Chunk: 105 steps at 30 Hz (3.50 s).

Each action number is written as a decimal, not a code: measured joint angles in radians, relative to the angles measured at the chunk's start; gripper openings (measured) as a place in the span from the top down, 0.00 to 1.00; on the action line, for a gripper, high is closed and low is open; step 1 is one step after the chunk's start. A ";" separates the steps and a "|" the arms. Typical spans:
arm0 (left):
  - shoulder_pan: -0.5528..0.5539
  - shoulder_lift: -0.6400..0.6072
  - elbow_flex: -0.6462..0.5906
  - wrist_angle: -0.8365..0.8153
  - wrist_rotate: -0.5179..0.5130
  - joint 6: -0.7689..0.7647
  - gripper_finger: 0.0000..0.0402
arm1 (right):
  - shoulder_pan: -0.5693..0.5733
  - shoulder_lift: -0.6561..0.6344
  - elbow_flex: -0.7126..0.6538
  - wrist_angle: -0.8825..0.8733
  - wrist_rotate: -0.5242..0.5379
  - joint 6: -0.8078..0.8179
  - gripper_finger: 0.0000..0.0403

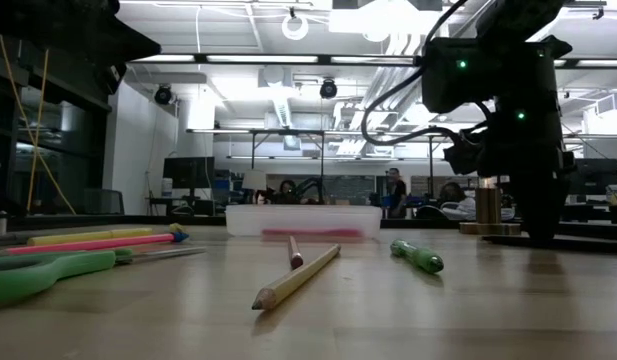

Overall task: Pick & place school supplies into a supply box
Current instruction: Put the black pen into the transparent supply box

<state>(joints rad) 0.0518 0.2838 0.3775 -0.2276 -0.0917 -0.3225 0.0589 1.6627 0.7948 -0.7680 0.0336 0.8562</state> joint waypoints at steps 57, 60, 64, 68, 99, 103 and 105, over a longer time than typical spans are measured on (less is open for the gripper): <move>0.000 0.134 0.000 0.240 0.004 -0.235 0.92 | -0.149 -0.523 0.179 0.554 -0.118 -0.054 0.99; 0.000 0.197 0.000 0.288 0.015 -0.236 0.92 | -0.161 -0.523 0.179 0.610 -0.146 -0.057 0.99; 0.000 0.281 0.000 0.367 0.051 -0.236 0.92 | -0.171 -0.523 0.179 0.690 -0.183 -0.064 0.99; 0.000 0.348 0.000 0.453 0.090 -0.235 0.92 | -0.171 -0.523 0.179 0.781 -0.228 -0.071 0.99; 0.000 0.441 0.000 0.709 0.152 -0.232 0.92 | -0.169 -0.511 0.179 1.028 -0.415 -0.157 0.99; 0.000 0.441 0.000 0.742 0.138 -0.232 0.92 | -0.169 -0.466 0.179 1.036 -0.383 -0.175 0.99; 0.000 0.441 0.000 0.755 0.128 -0.232 0.92 | -0.169 -0.432 0.179 1.059 -0.383 -0.182 1.00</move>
<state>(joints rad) 0.0517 0.7246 0.3779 0.5275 0.0364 -0.5548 -0.1104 1.2307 0.9741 0.2911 -0.3496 0.6743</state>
